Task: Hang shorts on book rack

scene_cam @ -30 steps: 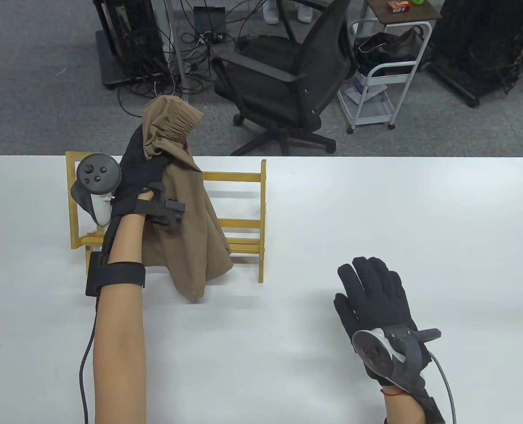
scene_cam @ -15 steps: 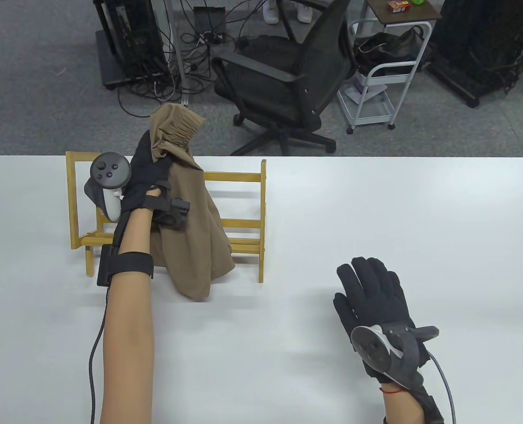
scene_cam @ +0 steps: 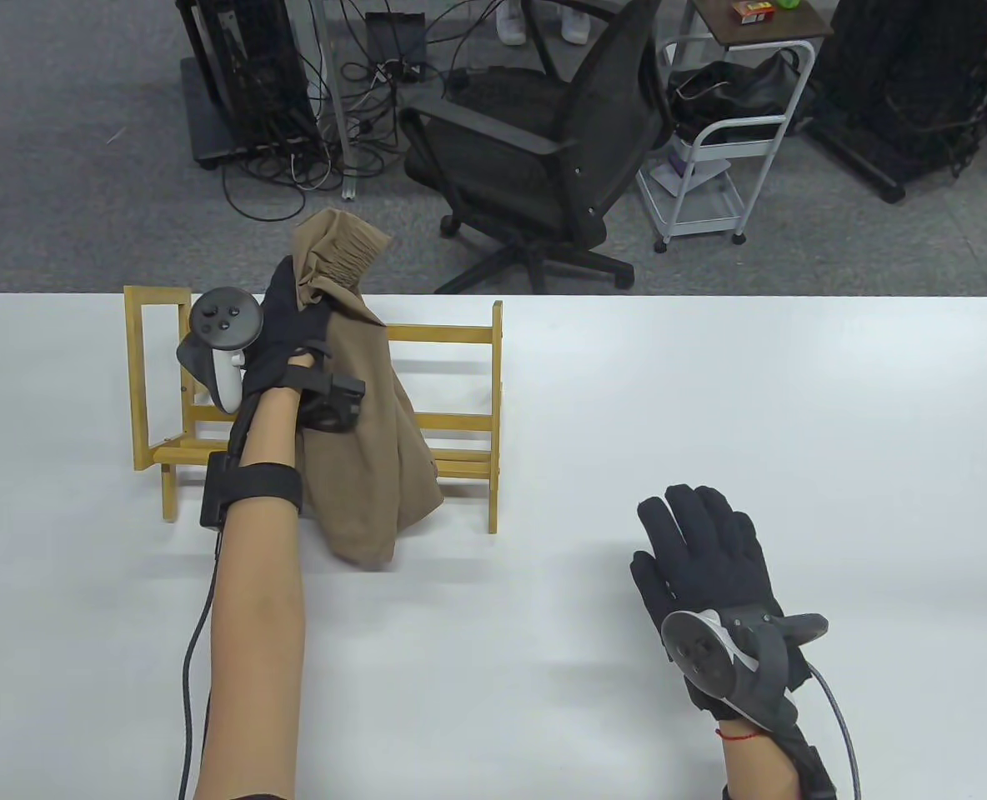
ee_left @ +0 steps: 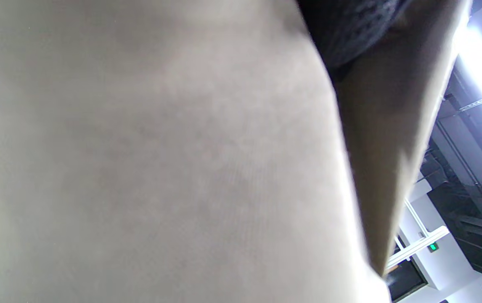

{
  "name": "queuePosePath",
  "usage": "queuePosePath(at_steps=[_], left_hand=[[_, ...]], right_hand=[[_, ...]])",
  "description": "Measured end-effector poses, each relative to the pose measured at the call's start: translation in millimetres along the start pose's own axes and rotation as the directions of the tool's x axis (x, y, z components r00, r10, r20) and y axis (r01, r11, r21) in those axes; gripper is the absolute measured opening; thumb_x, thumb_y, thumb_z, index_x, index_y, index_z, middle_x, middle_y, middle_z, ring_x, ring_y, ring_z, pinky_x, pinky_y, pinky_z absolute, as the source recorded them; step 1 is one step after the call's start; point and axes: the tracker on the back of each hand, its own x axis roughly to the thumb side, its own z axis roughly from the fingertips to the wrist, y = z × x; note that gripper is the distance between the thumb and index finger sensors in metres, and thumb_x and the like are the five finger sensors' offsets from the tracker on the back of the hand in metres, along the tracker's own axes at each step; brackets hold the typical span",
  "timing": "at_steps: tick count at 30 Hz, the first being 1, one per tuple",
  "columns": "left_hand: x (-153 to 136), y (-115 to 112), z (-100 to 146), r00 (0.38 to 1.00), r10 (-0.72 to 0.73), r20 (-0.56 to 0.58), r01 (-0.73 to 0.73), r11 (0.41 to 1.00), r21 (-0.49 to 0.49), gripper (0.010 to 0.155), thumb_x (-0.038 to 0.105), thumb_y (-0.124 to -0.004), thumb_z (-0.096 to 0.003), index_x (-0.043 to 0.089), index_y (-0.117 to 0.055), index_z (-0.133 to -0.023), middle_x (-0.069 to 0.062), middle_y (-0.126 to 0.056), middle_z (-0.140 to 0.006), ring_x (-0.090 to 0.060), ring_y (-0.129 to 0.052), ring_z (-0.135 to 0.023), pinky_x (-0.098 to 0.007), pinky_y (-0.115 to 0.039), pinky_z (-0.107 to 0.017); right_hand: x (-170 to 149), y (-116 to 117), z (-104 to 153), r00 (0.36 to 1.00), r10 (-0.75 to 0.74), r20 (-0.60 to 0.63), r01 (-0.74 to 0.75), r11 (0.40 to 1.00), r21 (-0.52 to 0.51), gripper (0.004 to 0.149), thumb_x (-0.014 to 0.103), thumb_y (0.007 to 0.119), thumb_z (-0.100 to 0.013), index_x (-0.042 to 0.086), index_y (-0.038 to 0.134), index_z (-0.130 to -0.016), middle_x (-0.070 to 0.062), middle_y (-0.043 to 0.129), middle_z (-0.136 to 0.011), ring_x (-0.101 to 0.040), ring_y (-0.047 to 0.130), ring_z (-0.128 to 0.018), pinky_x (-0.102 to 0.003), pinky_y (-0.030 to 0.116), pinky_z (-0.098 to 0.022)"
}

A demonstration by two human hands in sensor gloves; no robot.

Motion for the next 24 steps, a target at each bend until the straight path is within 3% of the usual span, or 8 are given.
queuePosePath(at_steps=[5, 8, 18, 24], left_hand=[[-3, -5, -1, 0.999, -0.041, -0.014, 0.041, 0.999, -0.012, 0.068, 0.039, -0.085, -0.0514, 0.029, -0.051, -0.109, 0.001, -0.071, -0.107, -0.025, -0.092, -0.083, -0.042, -0.081, -0.06], [1, -4, 1, 0.997, -0.078, -0.014, 0.078, 0.997, 0.001, 0.072, 0.04, -0.086, -0.0506, 0.027, -0.048, -0.11, -0.003, -0.064, -0.111, -0.031, -0.085, -0.091, -0.048, -0.076, -0.063], [17, 12, 15, 0.986, -0.13, 0.1, 0.131, 0.991, -0.001, 0.066, 0.043, -0.084, -0.0507, 0.029, -0.055, -0.108, -0.003, -0.064, -0.112, -0.038, -0.075, -0.099, -0.056, -0.066, -0.067], [23, 16, 37, 0.971, -0.159, 0.179, 0.157, 0.987, 0.024, 0.064, 0.045, -0.083, -0.0507, 0.03, -0.057, -0.107, -0.002, -0.066, -0.111, -0.038, -0.075, -0.099, -0.057, -0.066, -0.067]], right_hand=[[-1, 0, 0, 1.0, 0.001, -0.001, -0.001, 1.0, -0.004, 0.057, 0.059, 0.072, -0.044, 0.039, 0.067, -0.098, 0.004, 0.07, -0.111, -0.028, 0.072, -0.104, -0.048, 0.065, -0.076], [-1, -2, 0, 1.0, -0.004, -0.003, 0.004, 1.0, -0.01, 0.058, 0.059, 0.072, -0.044, 0.039, 0.067, -0.098, 0.003, 0.07, -0.111, -0.028, 0.073, -0.103, -0.047, 0.065, -0.076], [2, -8, 1, 1.0, -0.015, 0.018, 0.016, 0.999, -0.032, 0.057, 0.059, 0.072, -0.044, 0.04, 0.067, -0.098, 0.004, 0.07, -0.111, -0.027, 0.072, -0.104, -0.048, 0.065, -0.076], [7, -11, 3, 0.998, -0.038, 0.041, 0.04, 0.998, -0.042, 0.057, 0.059, 0.072, -0.044, 0.04, 0.067, -0.098, 0.004, 0.07, -0.111, -0.027, 0.073, -0.103, -0.048, 0.065, -0.076]])
